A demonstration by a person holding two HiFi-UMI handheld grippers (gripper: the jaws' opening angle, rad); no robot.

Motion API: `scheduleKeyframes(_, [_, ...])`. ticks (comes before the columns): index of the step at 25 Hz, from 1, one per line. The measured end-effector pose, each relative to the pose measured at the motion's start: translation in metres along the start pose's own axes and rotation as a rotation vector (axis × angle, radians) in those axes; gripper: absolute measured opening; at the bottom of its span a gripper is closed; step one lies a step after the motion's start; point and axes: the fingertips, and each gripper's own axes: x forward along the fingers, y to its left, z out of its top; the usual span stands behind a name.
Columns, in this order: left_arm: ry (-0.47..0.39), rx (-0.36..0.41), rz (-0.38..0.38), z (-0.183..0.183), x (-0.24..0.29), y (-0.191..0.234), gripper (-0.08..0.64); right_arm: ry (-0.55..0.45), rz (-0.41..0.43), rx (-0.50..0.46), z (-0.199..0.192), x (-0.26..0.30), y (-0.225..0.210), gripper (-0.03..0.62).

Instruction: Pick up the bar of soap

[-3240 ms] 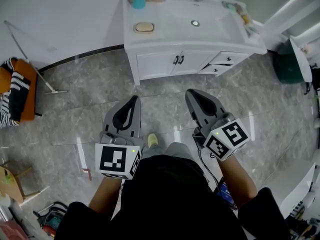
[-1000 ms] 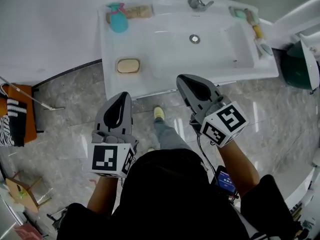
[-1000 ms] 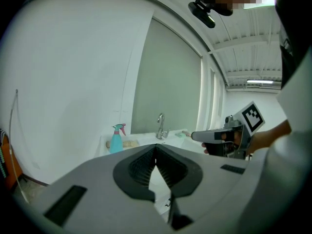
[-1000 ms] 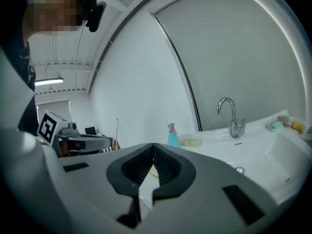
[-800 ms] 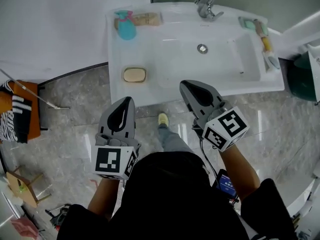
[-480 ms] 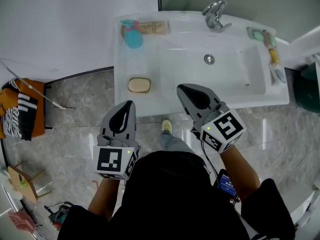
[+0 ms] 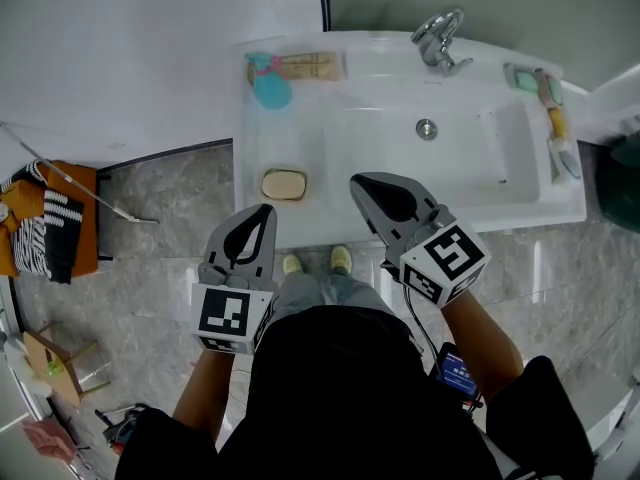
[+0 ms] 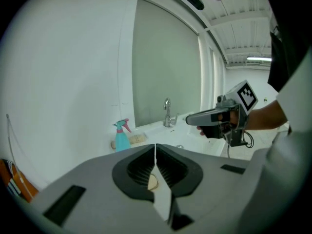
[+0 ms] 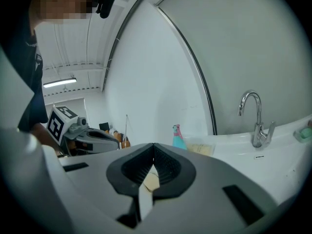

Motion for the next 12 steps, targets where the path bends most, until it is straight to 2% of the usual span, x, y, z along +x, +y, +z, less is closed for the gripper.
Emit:
scheduleKeyframes(6, [0.079,0.03,-0.108,-0.011,0.023,0.007,0.012,0.003,-0.05,0.01,-0.002,-0.001,-0.007,0.005])
scheduleKeyframes(12, [0.136,0.17,-0.208,-0.02,0.043,0.017,0.014,-0.003,-0.116,0.015,0.0,-0.009,-0.007,0.005])
